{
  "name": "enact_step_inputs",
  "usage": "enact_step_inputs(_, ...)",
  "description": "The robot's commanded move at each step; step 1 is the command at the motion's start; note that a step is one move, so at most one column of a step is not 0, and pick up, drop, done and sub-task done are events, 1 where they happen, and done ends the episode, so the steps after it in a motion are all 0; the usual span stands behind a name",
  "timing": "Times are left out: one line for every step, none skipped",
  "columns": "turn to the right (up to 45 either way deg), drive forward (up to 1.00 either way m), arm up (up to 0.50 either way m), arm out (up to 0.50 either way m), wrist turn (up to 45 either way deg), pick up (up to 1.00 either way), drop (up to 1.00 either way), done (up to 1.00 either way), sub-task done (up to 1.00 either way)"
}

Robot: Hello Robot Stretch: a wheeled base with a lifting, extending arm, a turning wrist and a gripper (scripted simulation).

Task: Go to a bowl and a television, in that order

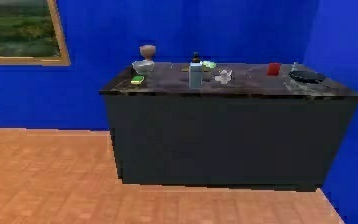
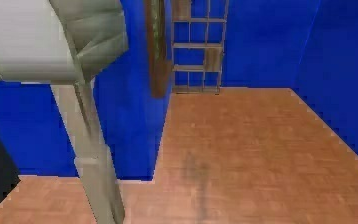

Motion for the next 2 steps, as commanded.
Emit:
enact_step_inputs(0.0,0.85,0.0,0.0,0.0,0.0,0.0,0.0,0.0)
enact_step_inputs(-15.0,0.0,0.0,0.0,0.0,0.0,0.0,0.0,0.0)
